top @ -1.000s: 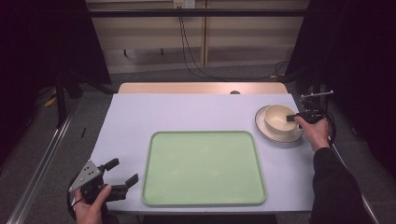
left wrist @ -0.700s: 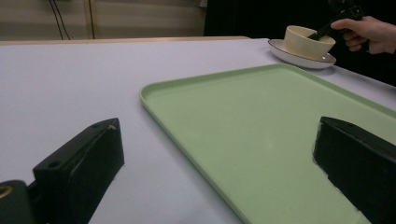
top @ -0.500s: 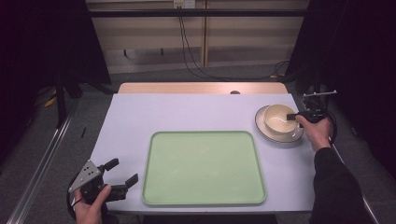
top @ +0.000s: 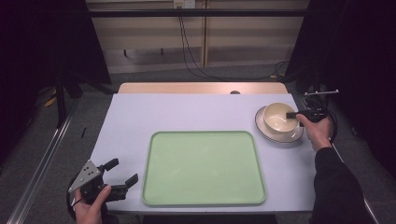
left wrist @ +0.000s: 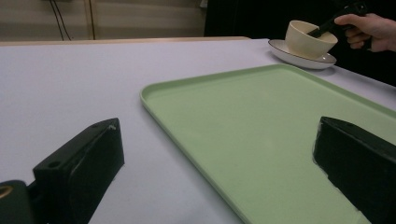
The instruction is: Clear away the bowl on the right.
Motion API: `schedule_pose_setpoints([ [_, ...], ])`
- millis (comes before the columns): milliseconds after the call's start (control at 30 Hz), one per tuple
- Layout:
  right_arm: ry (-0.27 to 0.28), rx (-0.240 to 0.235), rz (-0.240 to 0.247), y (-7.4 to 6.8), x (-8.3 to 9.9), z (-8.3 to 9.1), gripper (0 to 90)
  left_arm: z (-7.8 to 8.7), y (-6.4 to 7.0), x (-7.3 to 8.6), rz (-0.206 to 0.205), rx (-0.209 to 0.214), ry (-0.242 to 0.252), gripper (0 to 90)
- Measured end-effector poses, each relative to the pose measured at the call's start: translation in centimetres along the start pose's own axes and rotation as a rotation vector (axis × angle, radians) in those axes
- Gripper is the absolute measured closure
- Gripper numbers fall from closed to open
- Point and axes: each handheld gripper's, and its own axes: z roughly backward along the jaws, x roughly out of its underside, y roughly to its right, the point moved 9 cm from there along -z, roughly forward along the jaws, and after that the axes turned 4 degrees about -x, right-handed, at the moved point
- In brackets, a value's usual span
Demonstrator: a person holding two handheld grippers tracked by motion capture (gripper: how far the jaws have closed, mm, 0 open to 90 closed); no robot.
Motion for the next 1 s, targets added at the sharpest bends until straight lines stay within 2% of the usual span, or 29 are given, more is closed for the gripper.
schedule_pose_setpoints([
  [200, 0.023, -0.006, -0.001, 0.3, -0.2, 0.6, 83.6, 0.0, 0.0, 0.0, 0.0, 0.002, -0.001, 1.9],
  [267, 0.029, -0.01, -0.013, 0.2, -0.3, 0.7, 83.6, 0.0, 0.0, 0.0, 0.001, 0.002, 0.0, 1.9],
  [633, 0.054, -0.031, -0.003, -0.5, -0.7, 1.7, 83.6, 0.0, 0.0, 0.0, 0.0, 0.001, -0.001, 1.9],
  [700, 0.066, -0.043, 0.015, -0.5, -0.9, 2.0, 83.6, 0.0, 0.0, 0.0, 0.002, 0.004, 0.001, 1.9],
  [900, 0.075, -0.054, 0.021, -1.0, -1.2, 2.5, 83.6, 0.0, 0.0, 0.0, -0.001, 0.001, 0.0, 1.9],
  [1000, 0.08, -0.066, 0.043, -1.6, -1.6, 3.1, 83.6, 0.0, 0.0, 0.0, -0.002, 0.001, 0.001, 1.9],
])
